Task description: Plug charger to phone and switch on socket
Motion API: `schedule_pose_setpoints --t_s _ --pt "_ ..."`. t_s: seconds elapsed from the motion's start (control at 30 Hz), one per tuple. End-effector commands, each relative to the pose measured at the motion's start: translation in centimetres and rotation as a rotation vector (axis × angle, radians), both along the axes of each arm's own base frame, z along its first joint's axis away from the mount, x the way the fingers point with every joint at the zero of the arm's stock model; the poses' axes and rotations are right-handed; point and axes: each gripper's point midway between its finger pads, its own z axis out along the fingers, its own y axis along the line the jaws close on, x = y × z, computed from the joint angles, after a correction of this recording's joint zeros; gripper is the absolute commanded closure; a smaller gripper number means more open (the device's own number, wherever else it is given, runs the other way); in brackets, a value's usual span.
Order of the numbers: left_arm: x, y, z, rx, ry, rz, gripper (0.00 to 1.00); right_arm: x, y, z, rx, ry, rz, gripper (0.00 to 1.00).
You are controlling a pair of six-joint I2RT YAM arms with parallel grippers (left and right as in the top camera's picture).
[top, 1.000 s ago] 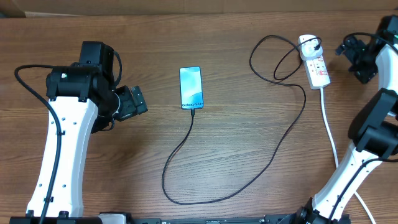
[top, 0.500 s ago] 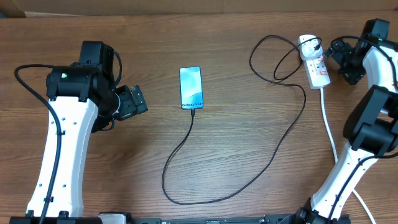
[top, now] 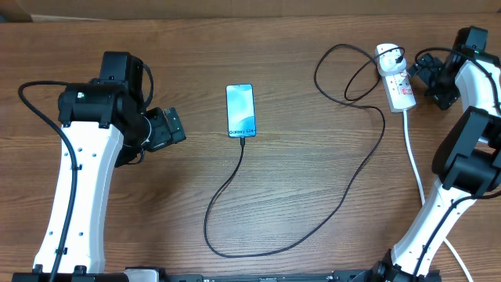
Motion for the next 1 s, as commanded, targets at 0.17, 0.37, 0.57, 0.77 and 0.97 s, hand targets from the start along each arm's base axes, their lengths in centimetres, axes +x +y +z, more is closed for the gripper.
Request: schedule_pose_setpoints --t_s 0.17,0.37,0.57,0.77,0.97 --pt "0.0 0.2 -0.3 0.007 0.005 -0.014 0.0 0.3 1.0 -1.7 0.004 0.017 0.014 0.0" --pt "-0.1 0.2 -0.3 0.007 0.009 -0.014 0.0 0.6 1.4 -1.9 0.001 0.012 0.025 0.0" --pt "-0.1 0.2 -0.3 0.007 0.009 -0.014 0.0 0.6 1.5 -1.9 0.001 0.016 0.028 0.0" --pt "-0.1 0.2 -0.3 0.007 0.008 -0.014 0.0 0.3 1.6 -2.0 0.006 0.028 0.029 0.0" --pt "-0.1 0.2 -0.3 0.007 0.008 -0.014 0.0 0.0 2.1 -2.1 0.02 0.039 0.065 0.0"
